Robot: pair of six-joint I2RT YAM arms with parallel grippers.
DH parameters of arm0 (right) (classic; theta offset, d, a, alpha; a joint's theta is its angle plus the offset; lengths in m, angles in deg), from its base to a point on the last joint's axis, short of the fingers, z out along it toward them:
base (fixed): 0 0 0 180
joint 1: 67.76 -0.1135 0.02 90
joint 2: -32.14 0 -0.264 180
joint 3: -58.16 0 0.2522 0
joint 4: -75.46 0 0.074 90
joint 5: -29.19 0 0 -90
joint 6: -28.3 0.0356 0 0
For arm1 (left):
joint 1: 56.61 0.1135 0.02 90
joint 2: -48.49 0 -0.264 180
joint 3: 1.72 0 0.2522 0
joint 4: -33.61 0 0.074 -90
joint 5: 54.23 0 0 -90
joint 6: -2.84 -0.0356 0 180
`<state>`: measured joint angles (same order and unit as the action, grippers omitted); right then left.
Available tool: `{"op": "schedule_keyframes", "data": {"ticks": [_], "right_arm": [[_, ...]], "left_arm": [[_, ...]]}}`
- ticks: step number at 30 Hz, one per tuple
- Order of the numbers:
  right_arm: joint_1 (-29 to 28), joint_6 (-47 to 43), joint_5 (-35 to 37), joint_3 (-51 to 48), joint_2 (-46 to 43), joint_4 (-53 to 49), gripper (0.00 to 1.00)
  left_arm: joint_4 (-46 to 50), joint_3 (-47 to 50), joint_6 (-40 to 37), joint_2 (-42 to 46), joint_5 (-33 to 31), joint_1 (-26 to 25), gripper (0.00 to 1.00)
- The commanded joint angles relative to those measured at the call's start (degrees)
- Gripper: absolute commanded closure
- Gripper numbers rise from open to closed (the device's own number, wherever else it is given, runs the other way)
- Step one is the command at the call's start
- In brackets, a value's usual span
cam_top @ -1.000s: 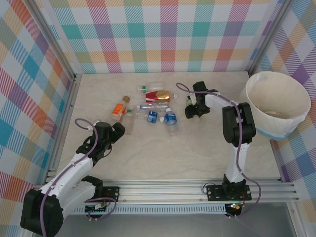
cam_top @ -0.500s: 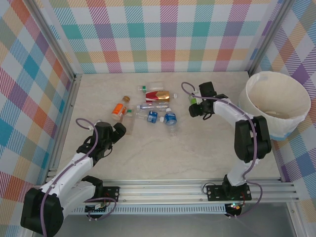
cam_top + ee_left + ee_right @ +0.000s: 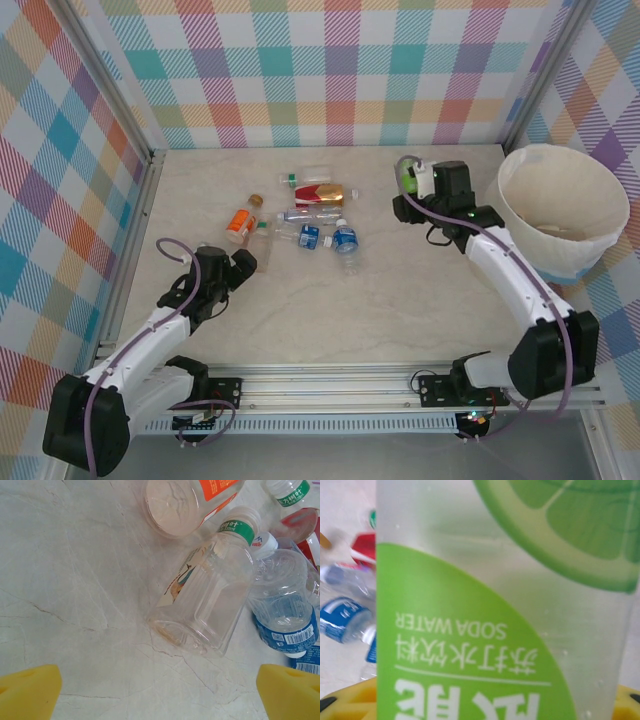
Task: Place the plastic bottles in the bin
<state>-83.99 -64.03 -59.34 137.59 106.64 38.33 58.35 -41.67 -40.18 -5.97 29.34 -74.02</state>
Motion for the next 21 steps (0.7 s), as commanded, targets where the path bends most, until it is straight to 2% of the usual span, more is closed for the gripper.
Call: {"op": "schedule_keyframes", "data": {"ticks": [1, 9, 13, 17, 21], "right_arm": [[-0.29, 1.75, 0.61, 2.12, -4.60, 1.74, 0.59], [0.57, 1.40, 7.44, 8.54, -11.58, -0.50, 0.58], [2.92, 0.33, 10.59, 11.45, -12.71, -3.10, 0.57], [9.70, 1.71, 11.22, 15.09, -12.63, -7.35, 0.57], [20.17, 5.29, 4.21, 17.39, -12.58, -11.03, 0.56]], "left_arm": [[-2.14, -0.79, 0.14, -0.48, 0.62, 0.62, 0.00], [-2.54, -0.71, 0.10, -0.96, 0.38, 0.62, 0.00], [-2.87, -0.59, 0.13, -1.00, 0.20, 0.61, 0.00], [-3.09, -0.61, 0.14, -1.14, 0.01, 0.62, 0.00], [-3.07, -0.70, 0.13, -1.14, -0.34, 0.62, 0.00]]}}
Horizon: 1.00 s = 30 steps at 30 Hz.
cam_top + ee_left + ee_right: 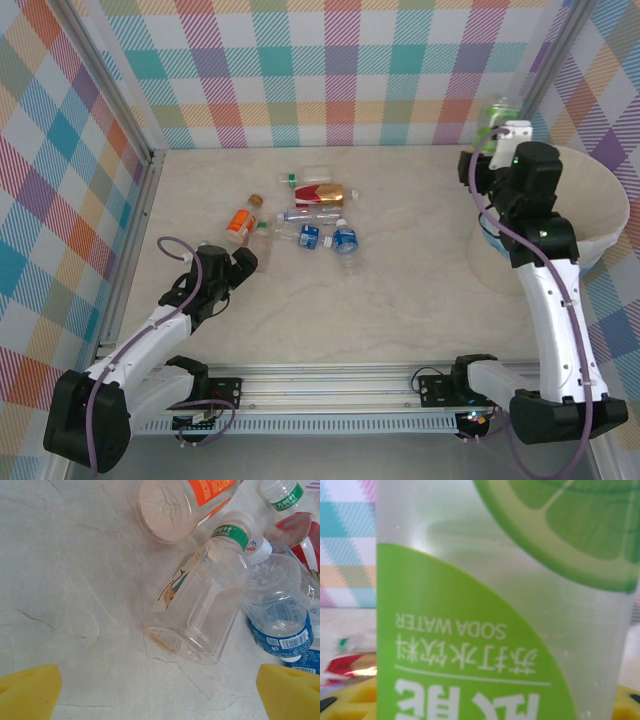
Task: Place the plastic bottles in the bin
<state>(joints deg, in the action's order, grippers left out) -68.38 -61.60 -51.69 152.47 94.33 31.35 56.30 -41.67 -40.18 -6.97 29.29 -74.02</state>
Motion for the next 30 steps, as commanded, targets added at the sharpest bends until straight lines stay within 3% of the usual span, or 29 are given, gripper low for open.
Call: {"op": "schedule_keyframes", "data": {"ticks": [1, 6, 10, 15, 20, 25, 30], "right_arm": [[6.60, 3.07, -4.56, 2.80, -0.17, -4.63, 0.56], [15.97, 5.70, -7.56, 5.54, 2.97, -9.87, 0.56], [19.70, 6.29, -7.08, 4.95, 4.94, -11.96, 0.56], [20.30, 6.67, -5.71, 2.81, 6.83, -12.93, 0.52], [20.31, 7.11, -11.07, 1.81, 8.44, -13.20, 0.44], [20.24, 6.93, -19.69, 0.90, 7.75, -11.31, 0.28], [20.22, 7.41, -19.86, 1.68, 5.88, -11.66, 0.21]], "left_arm": [[-0.97, -0.78, 0.10, -0.07, -0.38, 0.71, 0.00], [-0.72, -0.79, 0.10, -0.03, -0.38, 0.71, 0.00], [-0.15, -0.57, 0.07, 0.30, -0.82, 0.70, 0.00], [0.80, -1.36, -1.64, 0.42, -1.63, 0.75, 0.00], [3.51, -3.96, -5.64, 0.57, -1.98, 2.35, 0.00], [5.22, -5.86, -7.24, -0.09, -1.66, 4.67, 0.00], [4.81, -6.66, -7.48, -0.53, -1.57, 6.55, 0.00]]}}
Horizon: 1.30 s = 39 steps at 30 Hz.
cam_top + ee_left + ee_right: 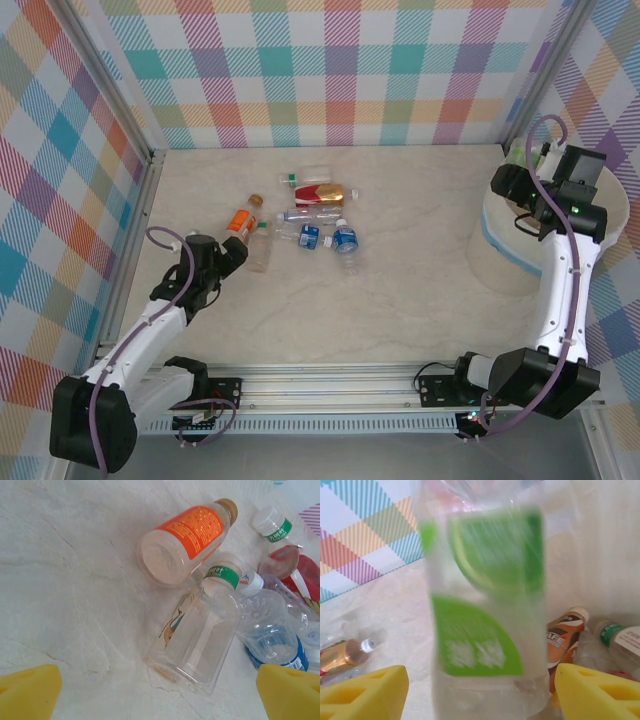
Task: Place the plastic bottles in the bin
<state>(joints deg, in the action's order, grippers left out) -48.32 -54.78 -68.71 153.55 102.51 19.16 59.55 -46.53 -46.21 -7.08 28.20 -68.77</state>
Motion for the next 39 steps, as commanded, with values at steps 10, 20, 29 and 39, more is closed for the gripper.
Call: {"op": "schedule_keyframes", "data": {"ticks": [10, 20, 29, 39], "right_arm": [[-1.69, 6.39, -19.75, 0.60, -6.85, 3.49, 0.16], [-20.40, 6.31, -29.32, -6.16, -7.62, 14.16, 0.00], [-24.07, 12.50, -27.29, -13.82, -7.95, 20.55, 0.00], [-24.36, 11.50, -24.39, -16.65, -11.16, 17.07, 0.00]], "left_arm": [[1.26, -4.25, -1.76, -2.40, -0.13, 2.32, 0.00], [0.02, -12.57, -17.15, -14.27, -2.18, 3.47, 0.00], [0.02, -22.80, -32.65, -29.33, 8.61, 6.44, 0.00], [16.26, -40.16, -47.05, -45.97, 11.04, 7.46, 0.15]]}}
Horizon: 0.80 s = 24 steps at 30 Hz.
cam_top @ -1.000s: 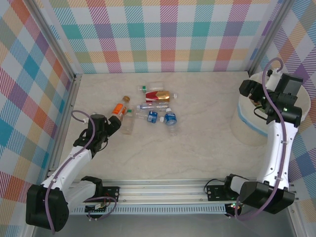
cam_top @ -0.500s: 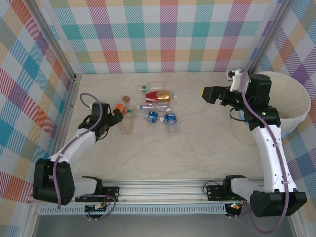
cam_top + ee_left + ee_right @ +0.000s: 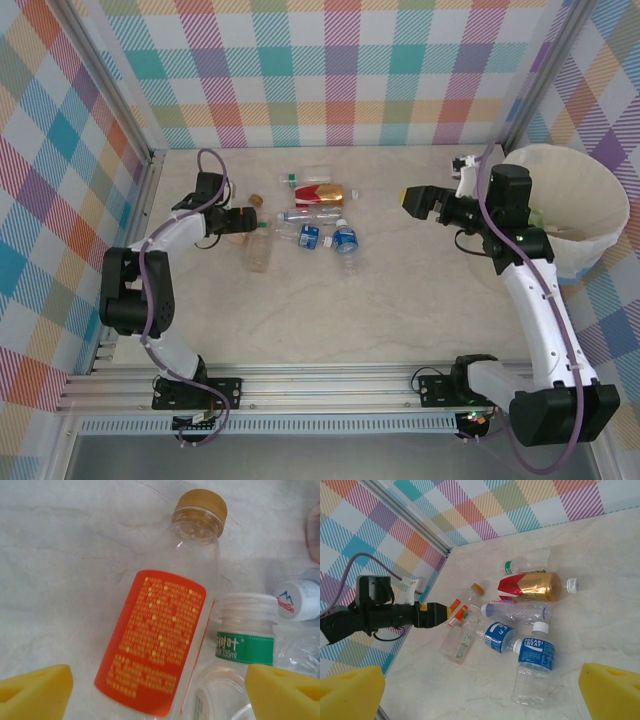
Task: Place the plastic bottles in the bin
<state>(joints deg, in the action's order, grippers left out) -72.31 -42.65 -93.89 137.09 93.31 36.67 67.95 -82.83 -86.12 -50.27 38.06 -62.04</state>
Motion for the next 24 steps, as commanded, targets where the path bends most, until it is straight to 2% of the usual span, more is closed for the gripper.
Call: {"op": "schedule_keyframes", "data": {"ticks": [1, 6, 13, 16, 20, 24], "right_arm": [[-0.36, -0.76, 1.13, -0.43, -2.29, -0.54, 0.00], [-0.45, -0.51, 1.50, -1.55, -2.98, -0.82, 0.00], [-0.71, 2.10, 1.93, -3.50, -2.94, 0.88, 0.00], [-1.31, 2.22, 1.92, -3.57, -2.30, 0.74, 0.00], [-2.53, 2.96, 2.47, -3.56, -0.66, 0.92, 0.00], [-4.68, 4.41, 4.22, -3.38, 1.24, 2.51, 0.00]], "left_arm": [[9.08, -4.98, -8.42, -3.64, 0.72, 0.76, 0.17], [14.23, -10.25, -12.99, -7.97, -1.68, 0.80, 0.26], [17.27, -14.30, -14.71, -14.36, -3.33, 0.93, 0.35], [15.56, -13.15, -14.91, -15.25, -2.93, 0.93, 0.37], [14.19, -12.38, -14.48, -14.89, -2.02, 0.90, 0.49], [12.85, -11.75, -12.68, -11.67, -1.99, 0.89, 0.56]]}}
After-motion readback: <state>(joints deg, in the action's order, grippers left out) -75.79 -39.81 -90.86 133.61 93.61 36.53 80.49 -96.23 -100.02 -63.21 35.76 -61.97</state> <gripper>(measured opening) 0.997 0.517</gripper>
